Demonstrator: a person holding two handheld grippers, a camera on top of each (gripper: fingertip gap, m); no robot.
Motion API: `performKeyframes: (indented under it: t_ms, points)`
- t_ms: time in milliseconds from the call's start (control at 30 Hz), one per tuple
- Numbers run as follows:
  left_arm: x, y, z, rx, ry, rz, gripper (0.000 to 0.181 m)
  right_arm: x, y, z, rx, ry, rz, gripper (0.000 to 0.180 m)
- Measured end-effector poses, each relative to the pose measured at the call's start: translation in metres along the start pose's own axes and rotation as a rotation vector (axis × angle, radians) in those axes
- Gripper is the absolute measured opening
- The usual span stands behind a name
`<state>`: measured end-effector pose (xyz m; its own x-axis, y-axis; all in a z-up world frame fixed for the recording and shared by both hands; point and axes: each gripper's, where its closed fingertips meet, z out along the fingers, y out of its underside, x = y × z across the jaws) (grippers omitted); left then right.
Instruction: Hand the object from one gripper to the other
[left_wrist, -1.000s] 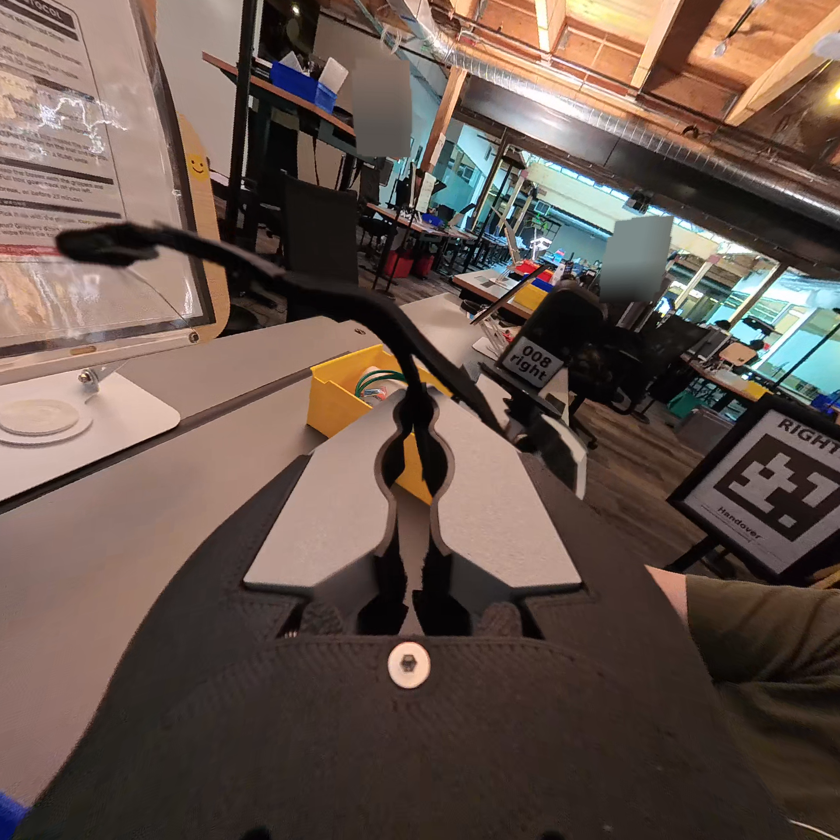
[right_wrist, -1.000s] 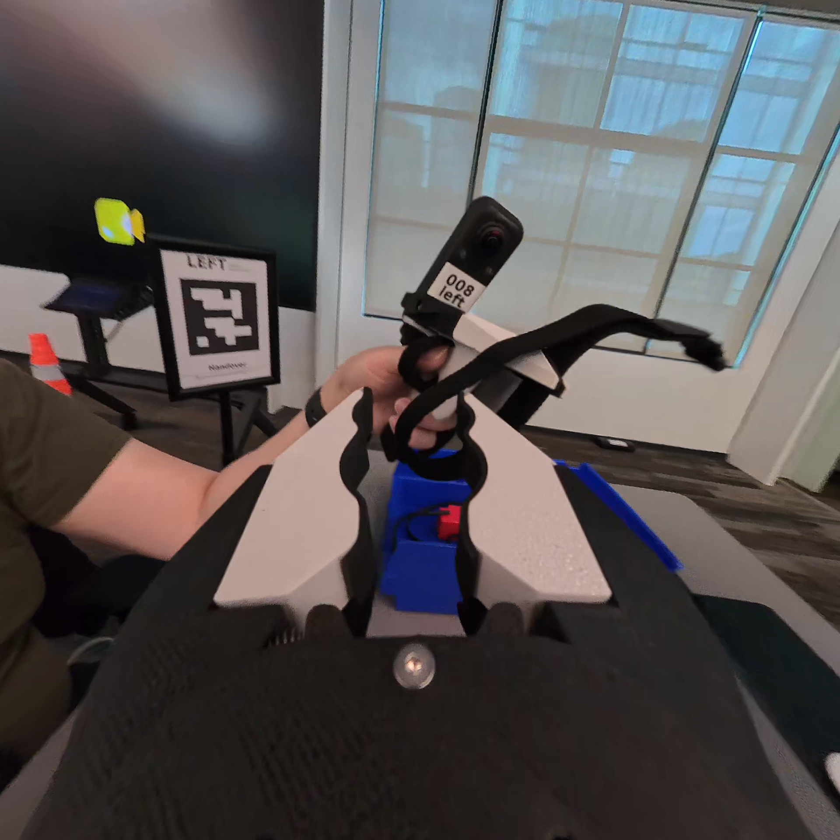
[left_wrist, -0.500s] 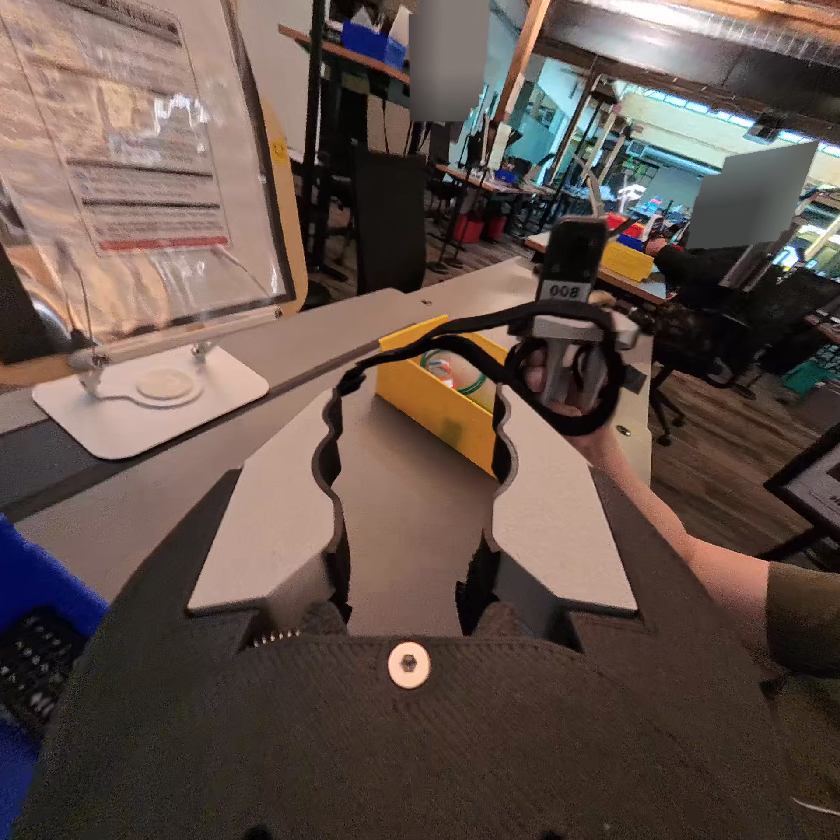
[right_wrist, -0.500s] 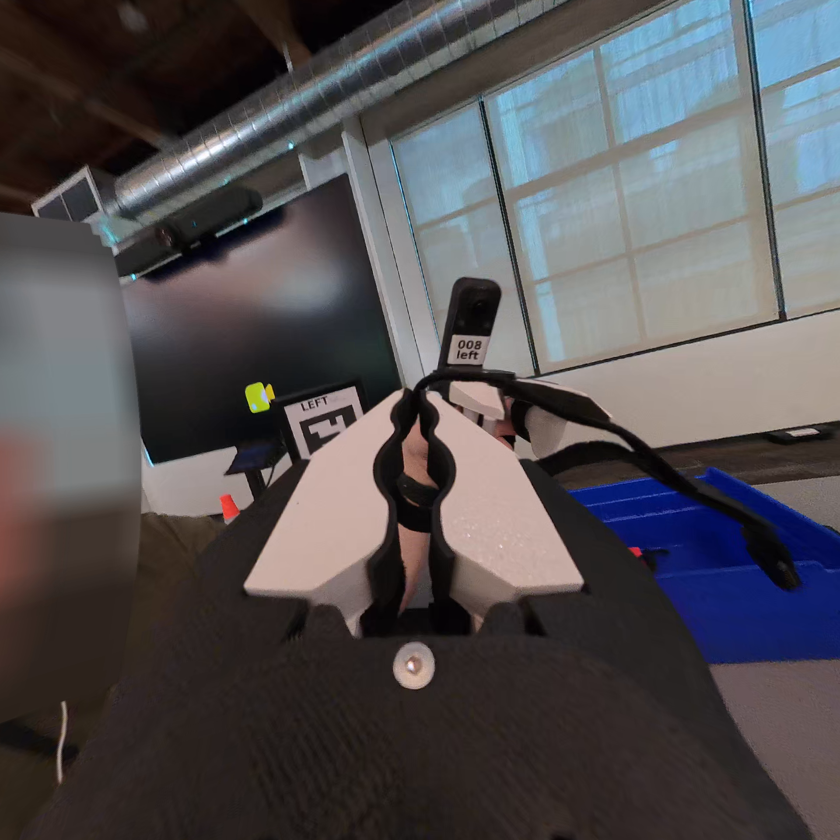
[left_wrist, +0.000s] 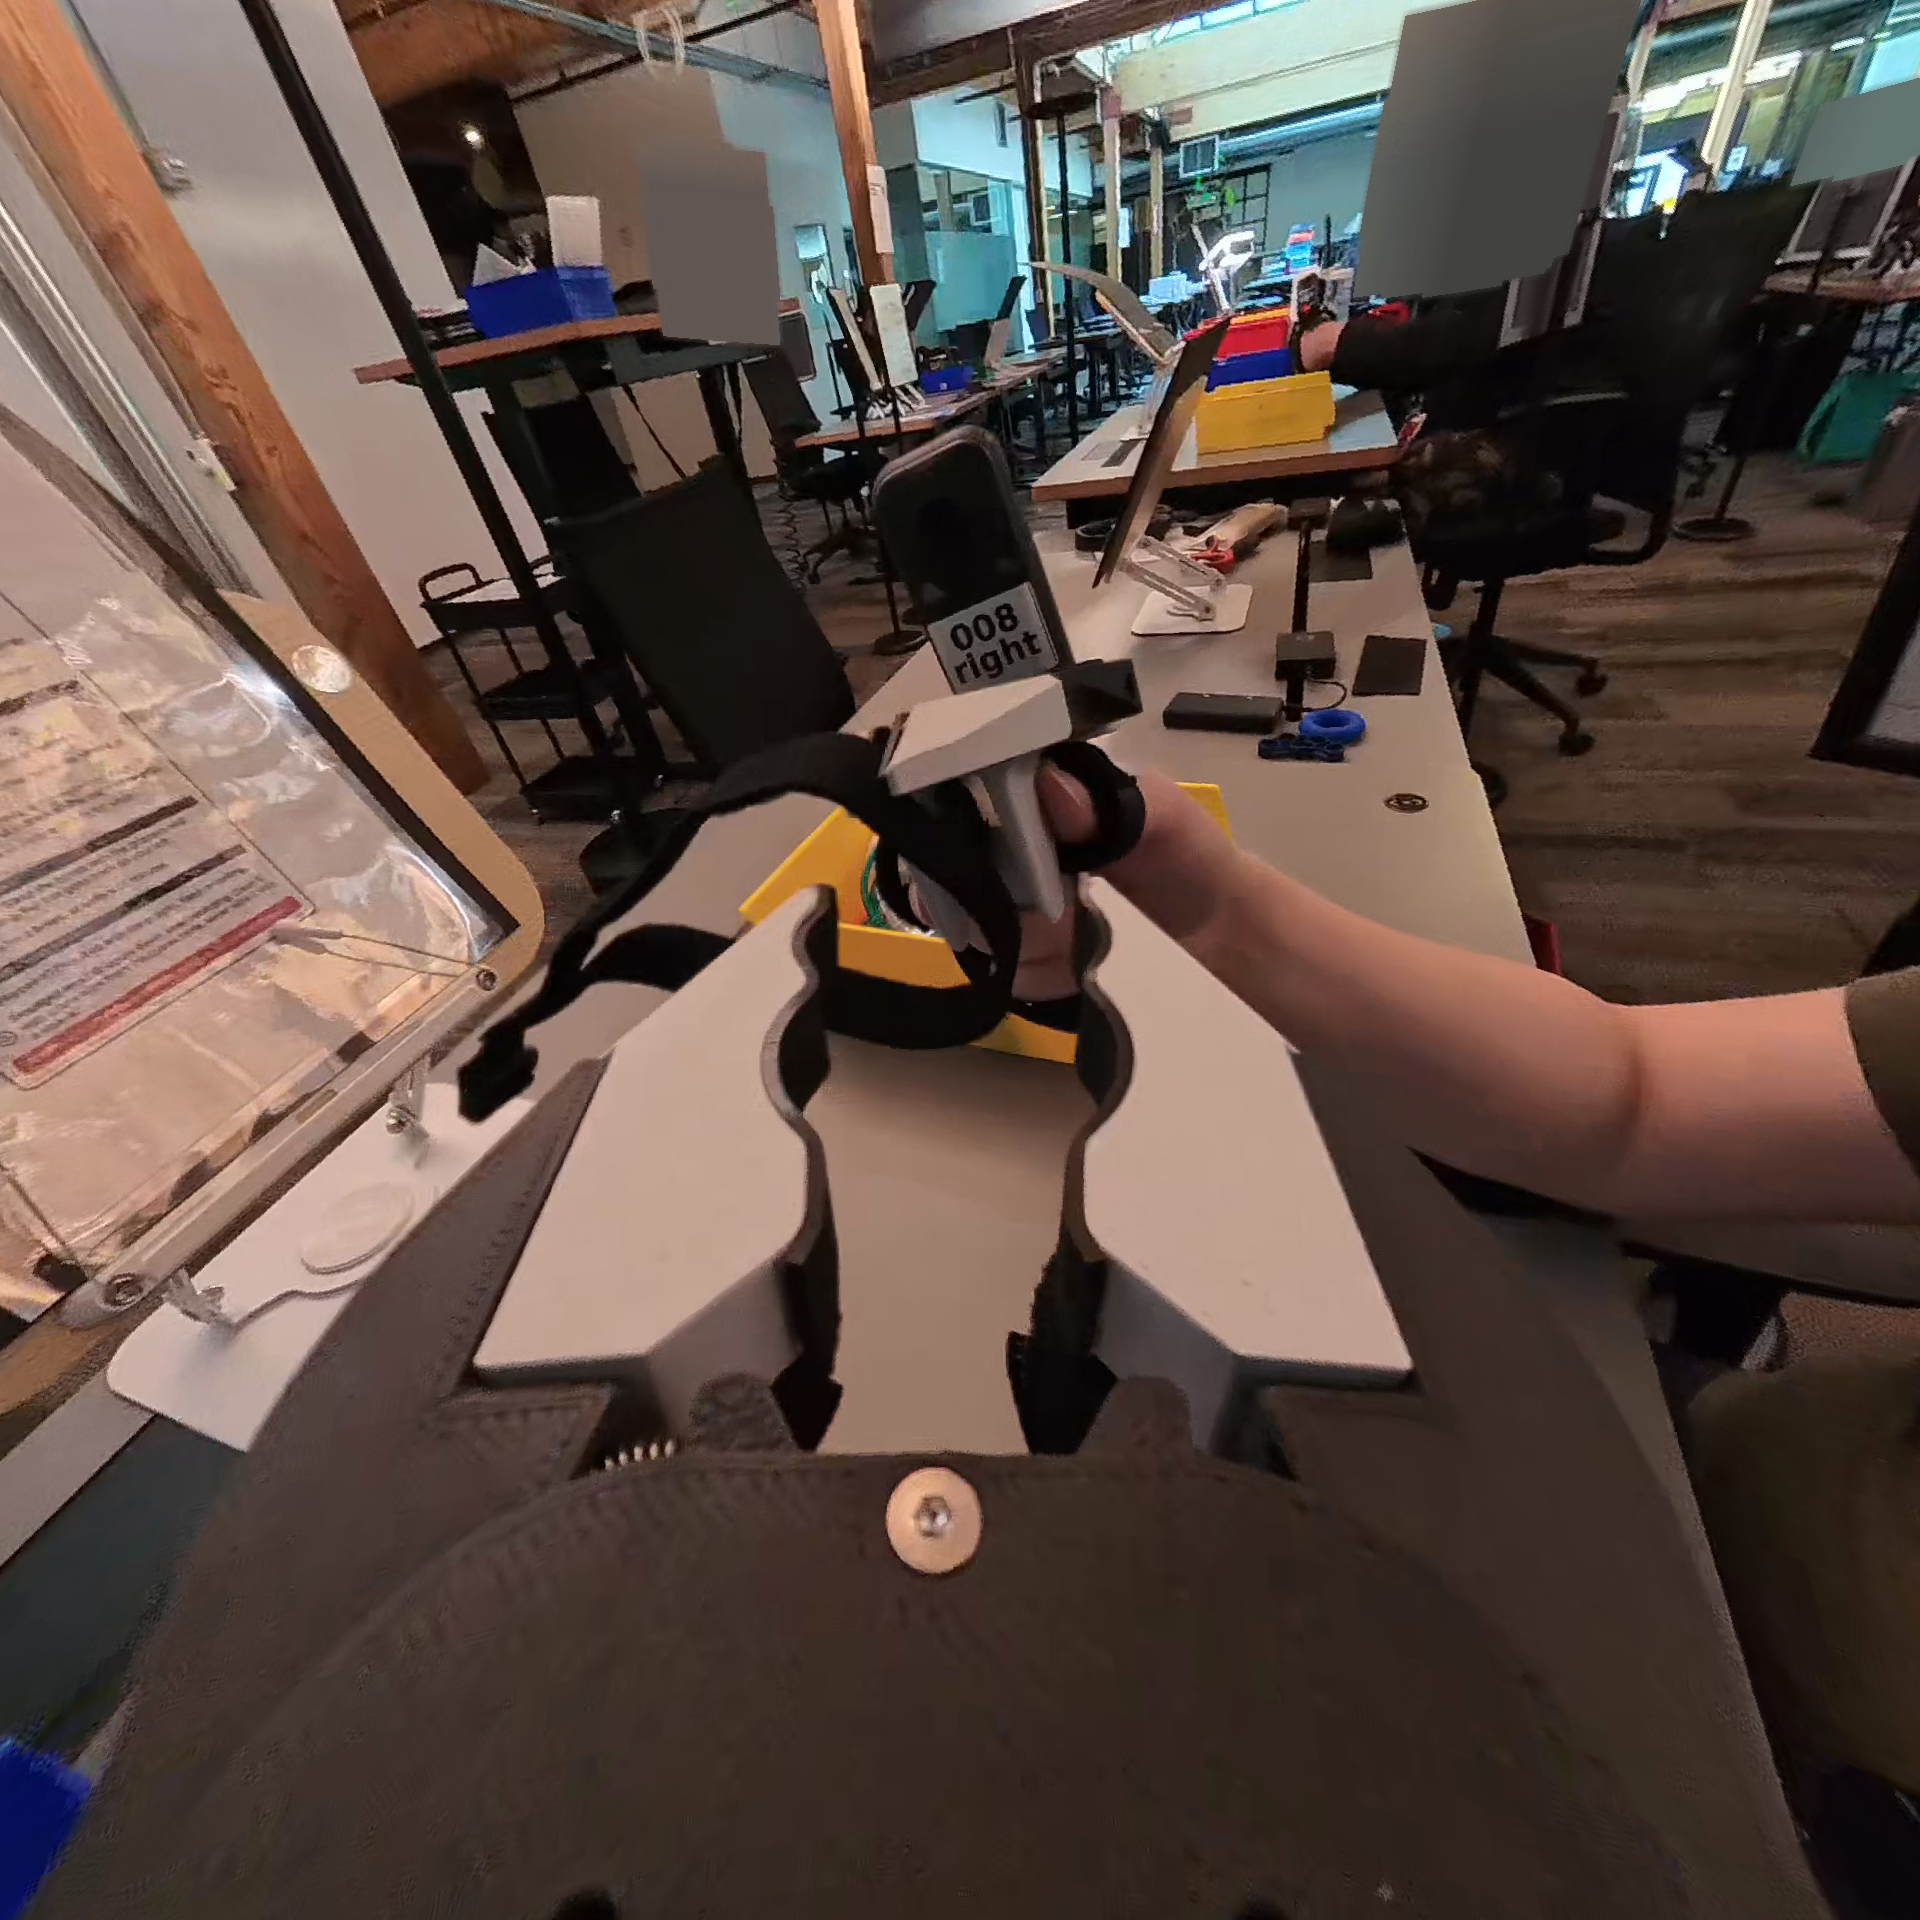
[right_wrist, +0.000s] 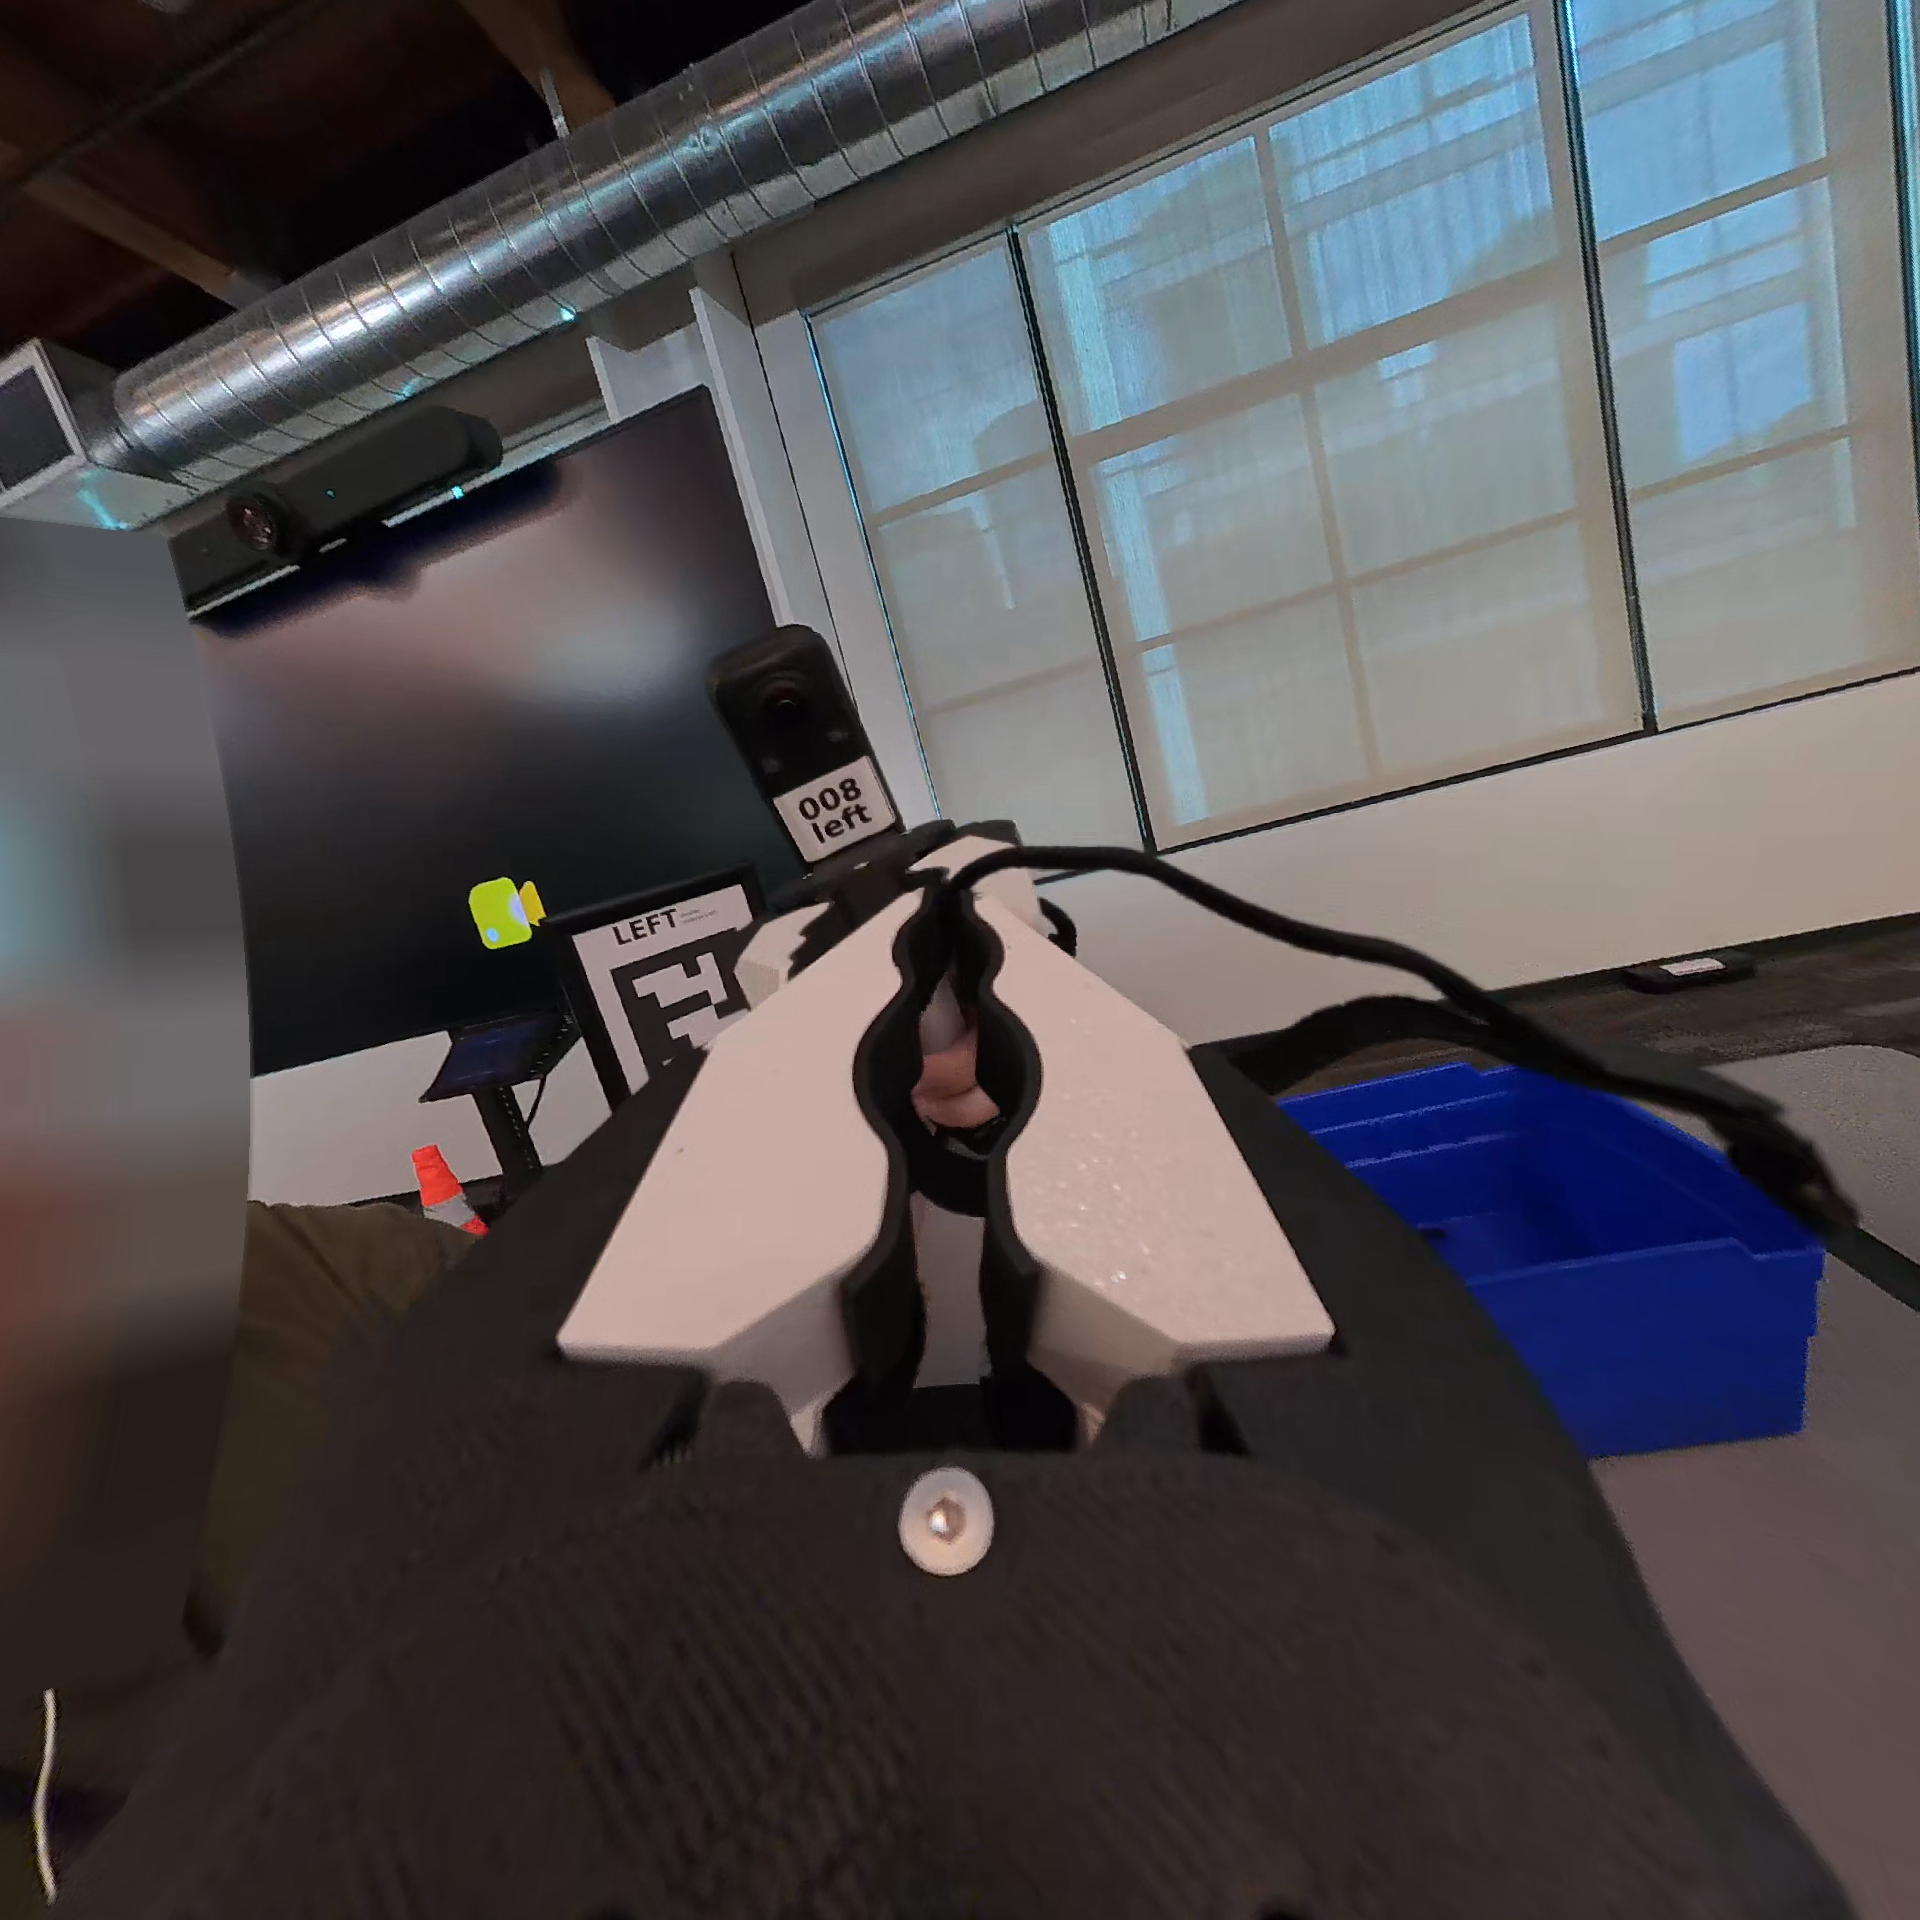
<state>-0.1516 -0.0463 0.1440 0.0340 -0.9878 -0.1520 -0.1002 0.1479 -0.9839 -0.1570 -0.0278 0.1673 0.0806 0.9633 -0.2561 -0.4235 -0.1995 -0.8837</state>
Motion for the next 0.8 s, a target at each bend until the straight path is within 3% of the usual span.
performKeyframes:
  t_ms: [200,300,333,467,600,800]
  points:
    - [0.0,0.016,0.015,-0.061,0.016,-0.03,0.032,-0.006,-0.002,0.002,0.003,-0.014,-0.027,0.0]
    - [0.005,0.018,0.017,-0.067,0.032,0.02,0.015,-0.006,-0.002,0.002,-0.003,-0.002,-0.042,0.0]
    - [0.006,0.02,0.018,-0.079,0.033,0.04,0.001,-0.007,-0.002,0.002,-0.005,-0.002,-0.049,0.0]
    - [0.009,0.014,0.015,-0.06,0.029,0.065,0.0,-0.004,0.0,0.001,-0.032,0.036,-0.134,0.01]
    - [0.014,0.003,0.006,-0.019,0.081,-0.023,0.0,-0.003,0.005,-0.005,-0.127,0.095,-0.275,0.016]
    - [0.014,-0.016,-0.014,0.079,0.142,-0.162,0.0,-0.016,-0.007,-0.011,-0.105,0.12,-0.463,0.031]
